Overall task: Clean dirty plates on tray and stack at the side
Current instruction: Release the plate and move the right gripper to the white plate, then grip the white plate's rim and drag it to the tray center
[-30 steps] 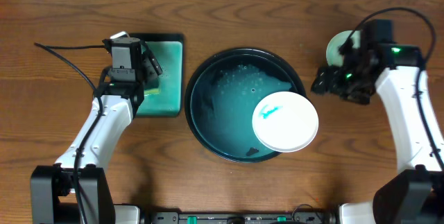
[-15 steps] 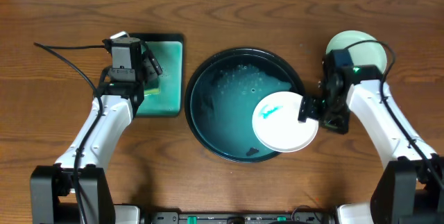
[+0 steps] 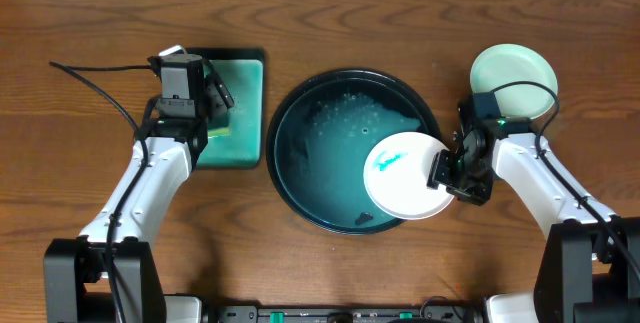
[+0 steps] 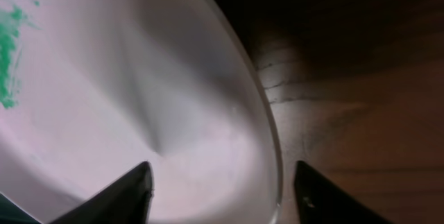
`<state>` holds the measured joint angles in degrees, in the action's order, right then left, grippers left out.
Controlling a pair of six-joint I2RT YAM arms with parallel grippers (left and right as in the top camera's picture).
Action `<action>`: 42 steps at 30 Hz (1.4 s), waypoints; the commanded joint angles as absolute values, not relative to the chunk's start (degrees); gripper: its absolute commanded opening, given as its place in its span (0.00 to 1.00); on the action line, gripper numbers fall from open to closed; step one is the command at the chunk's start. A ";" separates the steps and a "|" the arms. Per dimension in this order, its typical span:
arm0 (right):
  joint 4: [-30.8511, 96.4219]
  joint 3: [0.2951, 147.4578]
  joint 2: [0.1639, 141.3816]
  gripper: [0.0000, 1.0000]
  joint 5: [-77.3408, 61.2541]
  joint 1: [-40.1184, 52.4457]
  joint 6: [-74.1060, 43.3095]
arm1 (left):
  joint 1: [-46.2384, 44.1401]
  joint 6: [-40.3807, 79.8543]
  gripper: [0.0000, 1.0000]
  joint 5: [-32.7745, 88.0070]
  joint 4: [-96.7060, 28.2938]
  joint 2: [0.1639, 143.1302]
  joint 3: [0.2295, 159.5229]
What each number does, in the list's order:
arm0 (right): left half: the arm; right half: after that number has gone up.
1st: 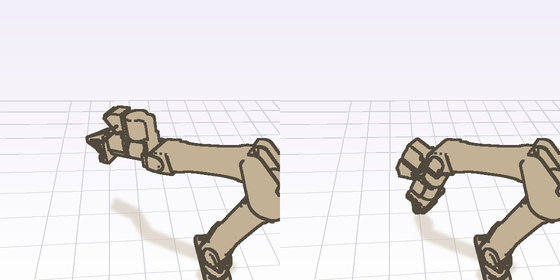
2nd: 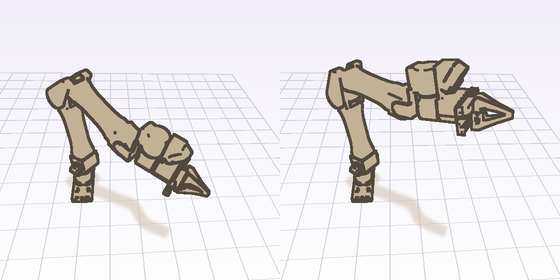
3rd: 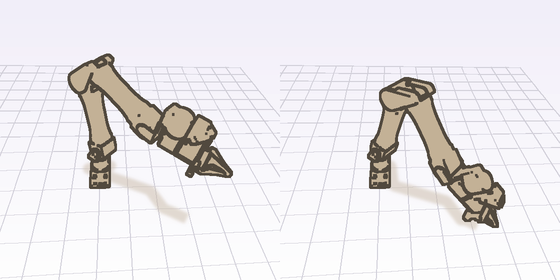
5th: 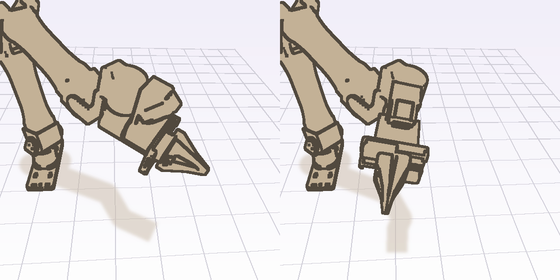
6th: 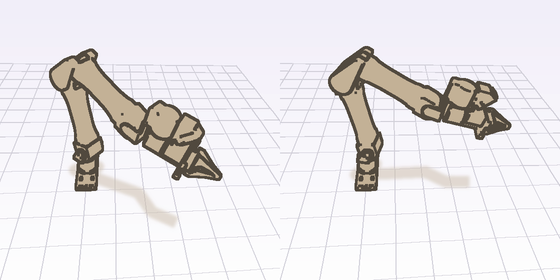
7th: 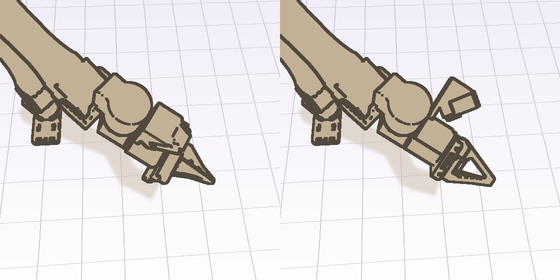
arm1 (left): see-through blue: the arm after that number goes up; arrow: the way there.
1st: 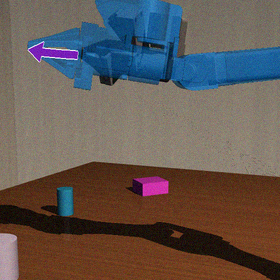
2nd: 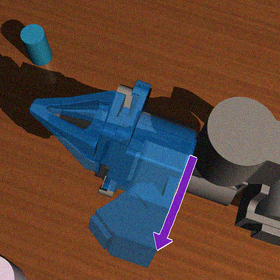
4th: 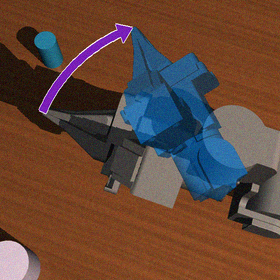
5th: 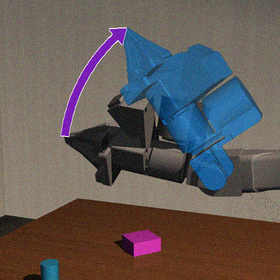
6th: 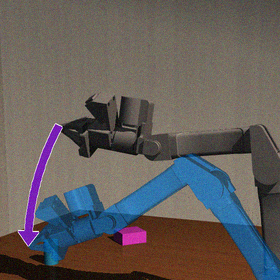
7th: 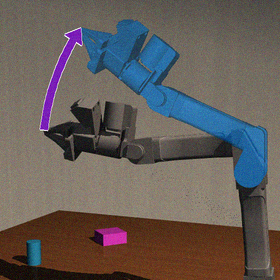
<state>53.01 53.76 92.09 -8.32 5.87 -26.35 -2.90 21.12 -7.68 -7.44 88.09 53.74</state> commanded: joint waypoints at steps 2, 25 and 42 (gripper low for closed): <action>51.31 52.82 92.09 0.55 -9.52 6.57 -27.22 | -2.81 21.04 0.81 -7.99 -7.46 88.07 53.58; 47.94 52.58 92.14 0.01 -9.78 9.74 -27.24 | -2.81 21.04 0.82 -7.99 -7.46 88.09 53.58; 39.48 62.98 92.29 0.01 -14.76 9.87 -17.96 | -2.81 21.04 0.81 -7.99 -7.46 88.09 53.58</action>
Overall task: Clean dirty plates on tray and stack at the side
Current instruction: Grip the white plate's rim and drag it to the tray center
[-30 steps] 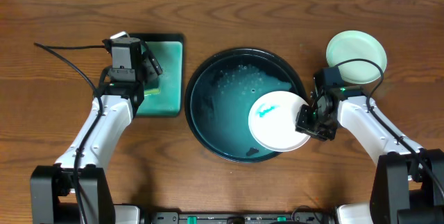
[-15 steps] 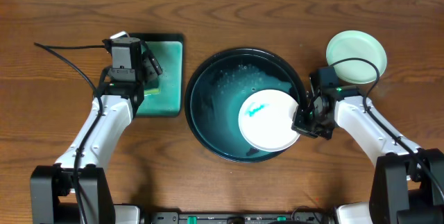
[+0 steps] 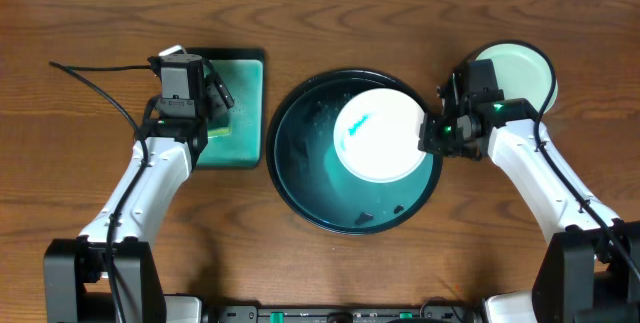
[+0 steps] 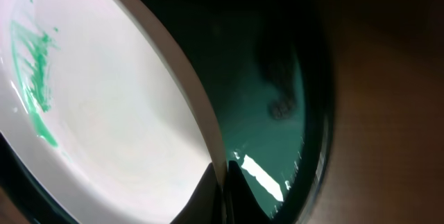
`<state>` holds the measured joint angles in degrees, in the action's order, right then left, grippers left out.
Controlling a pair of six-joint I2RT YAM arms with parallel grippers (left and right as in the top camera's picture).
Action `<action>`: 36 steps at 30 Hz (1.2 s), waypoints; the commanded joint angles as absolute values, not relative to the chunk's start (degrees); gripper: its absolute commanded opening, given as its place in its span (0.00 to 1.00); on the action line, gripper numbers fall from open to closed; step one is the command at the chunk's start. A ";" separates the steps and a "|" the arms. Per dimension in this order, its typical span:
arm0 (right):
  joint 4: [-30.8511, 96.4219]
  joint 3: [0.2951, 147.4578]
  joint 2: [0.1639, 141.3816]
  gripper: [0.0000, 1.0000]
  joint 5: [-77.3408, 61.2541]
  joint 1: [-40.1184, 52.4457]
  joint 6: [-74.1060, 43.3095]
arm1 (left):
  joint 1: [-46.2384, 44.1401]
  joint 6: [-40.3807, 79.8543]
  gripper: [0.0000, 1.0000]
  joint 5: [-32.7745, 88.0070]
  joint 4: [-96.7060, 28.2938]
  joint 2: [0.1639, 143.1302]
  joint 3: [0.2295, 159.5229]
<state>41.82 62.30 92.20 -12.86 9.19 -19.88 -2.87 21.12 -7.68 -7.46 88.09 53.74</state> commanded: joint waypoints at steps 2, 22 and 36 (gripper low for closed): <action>36.49 62.52 92.66 0.01 -14.87 9.87 -16.99 | -2.81 21.04 0.81 -7.99 -7.49 88.09 53.58; 26.79 59.11 108.75 0.01 -23.99 12.75 -12.58 | -2.81 15.90 0.81 -11.64 -6.90 88.09 53.58; 23.35 59.11 110.61 0.01 -19.90 12.82 -12.60 | -2.81 16.32 0.81 -10.55 -5.76 88.09 53.58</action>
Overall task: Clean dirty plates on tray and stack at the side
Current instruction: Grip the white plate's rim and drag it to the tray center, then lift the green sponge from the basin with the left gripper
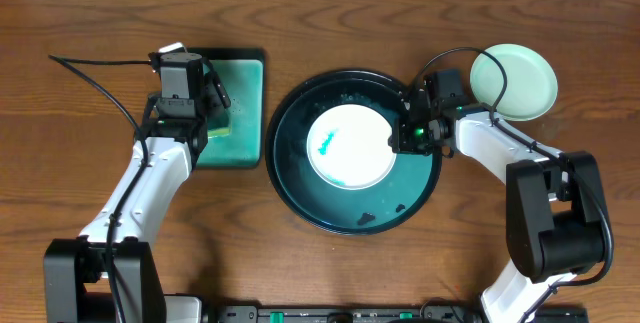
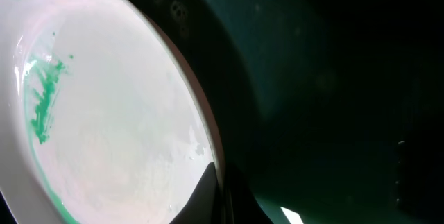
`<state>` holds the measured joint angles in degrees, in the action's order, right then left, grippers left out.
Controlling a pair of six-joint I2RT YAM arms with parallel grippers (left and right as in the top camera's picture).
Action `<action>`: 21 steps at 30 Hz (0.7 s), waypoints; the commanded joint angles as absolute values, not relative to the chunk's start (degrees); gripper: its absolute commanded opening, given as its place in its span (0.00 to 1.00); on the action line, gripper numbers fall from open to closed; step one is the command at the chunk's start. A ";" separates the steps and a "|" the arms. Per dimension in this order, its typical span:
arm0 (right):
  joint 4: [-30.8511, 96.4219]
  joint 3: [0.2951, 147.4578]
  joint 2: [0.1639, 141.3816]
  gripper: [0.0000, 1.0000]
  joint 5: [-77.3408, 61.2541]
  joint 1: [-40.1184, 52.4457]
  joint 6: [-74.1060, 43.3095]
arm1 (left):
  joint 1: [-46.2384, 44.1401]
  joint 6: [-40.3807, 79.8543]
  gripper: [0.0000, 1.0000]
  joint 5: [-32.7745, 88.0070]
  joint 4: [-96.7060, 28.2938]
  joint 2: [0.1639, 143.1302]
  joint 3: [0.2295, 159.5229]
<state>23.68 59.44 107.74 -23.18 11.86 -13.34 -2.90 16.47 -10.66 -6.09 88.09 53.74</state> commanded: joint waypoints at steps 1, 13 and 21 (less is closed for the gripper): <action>23.33 59.11 110.76 0.01 -19.92 12.80 -12.60 | -2.81 17.04 0.81 -10.52 -5.80 88.09 53.58; 23.14 59.11 110.91 0.01 -19.97 12.86 -12.80 | -2.90 21.28 0.81 -6.70 -4.05 97.10 53.32; 23.16 59.11 110.91 0.01 -19.97 12.86 -12.80 | -2.90 21.28 0.69 -10.17 1.41 105.19 53.32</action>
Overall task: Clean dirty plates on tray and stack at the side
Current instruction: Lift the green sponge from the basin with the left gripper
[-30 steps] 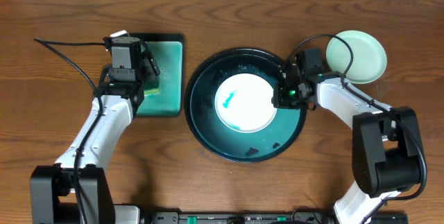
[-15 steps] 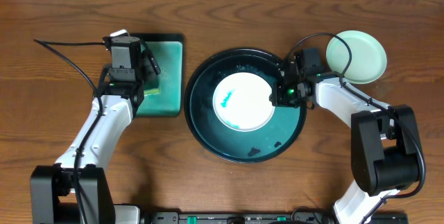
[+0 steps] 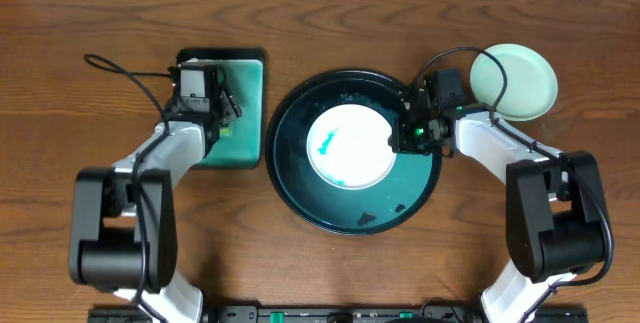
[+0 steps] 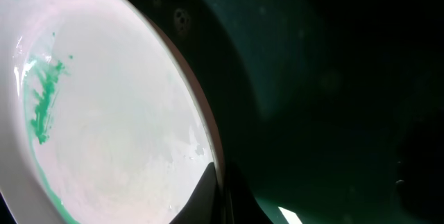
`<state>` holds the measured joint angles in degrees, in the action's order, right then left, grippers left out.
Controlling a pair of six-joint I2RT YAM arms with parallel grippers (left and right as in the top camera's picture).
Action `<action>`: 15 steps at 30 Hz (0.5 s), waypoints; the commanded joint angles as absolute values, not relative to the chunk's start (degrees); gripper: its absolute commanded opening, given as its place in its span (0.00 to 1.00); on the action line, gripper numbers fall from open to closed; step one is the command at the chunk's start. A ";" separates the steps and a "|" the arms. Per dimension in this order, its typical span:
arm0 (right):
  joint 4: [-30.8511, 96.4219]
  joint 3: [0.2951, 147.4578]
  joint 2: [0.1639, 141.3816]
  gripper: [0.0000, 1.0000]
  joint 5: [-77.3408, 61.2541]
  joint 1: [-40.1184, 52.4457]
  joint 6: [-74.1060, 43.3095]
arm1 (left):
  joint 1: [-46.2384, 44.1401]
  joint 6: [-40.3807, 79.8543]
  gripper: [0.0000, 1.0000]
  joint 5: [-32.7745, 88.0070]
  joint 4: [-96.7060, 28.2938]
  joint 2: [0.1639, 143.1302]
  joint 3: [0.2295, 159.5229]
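A white plate (image 3: 348, 145) with a green smear lies in the teal water of the round dark tray (image 3: 300, 195). My right gripper (image 3: 405, 135) is shut on the plate's right rim. In the right wrist view the plate (image 4: 104, 113) fills the left side, and the gripper (image 4: 220, 182) pinches its edge. My left gripper (image 3: 226, 109) hangs over a green mat (image 3: 247, 75) at the left, its fingers apart, just above a yellow-green sponge (image 3: 221, 133).
A clean pale green plate (image 3: 514, 81) sits on the wooden table at the back right, beside my right arm. Small dark bits float in the tray's front part (image 3: 364, 219). A black cable loops behind the left arm.
My left arm has changed pose: its wrist now sits a little further right over the green mat. The right gripper and the plate have not moved.
At first my right gripper was at the white plate's edge, open, over the tray's right rim. Then it was shut on the rim with the plate over the water. Later the plate lay near the tray's middle, where it remains.
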<state>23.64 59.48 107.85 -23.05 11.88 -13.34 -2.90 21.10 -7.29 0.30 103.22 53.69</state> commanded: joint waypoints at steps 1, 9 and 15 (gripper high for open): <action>23.16 59.11 110.91 0.01 -19.97 12.86 -12.80 | -2.87 21.28 0.67 -10.39 1.91 105.56 53.32; 23.14 59.11 110.91 0.01 -19.97 12.84 -12.80 | -2.85 21.30 0.59 -10.33 3.97 107.31 53.32; 23.18 59.11 110.91 0.01 -19.97 12.86 -12.80 | -2.85 21.28 0.32 -10.35 6.24 108.66 53.32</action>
<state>23.64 59.48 107.85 -23.05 11.88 -13.34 -2.90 21.17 -9.41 5.52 107.46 53.69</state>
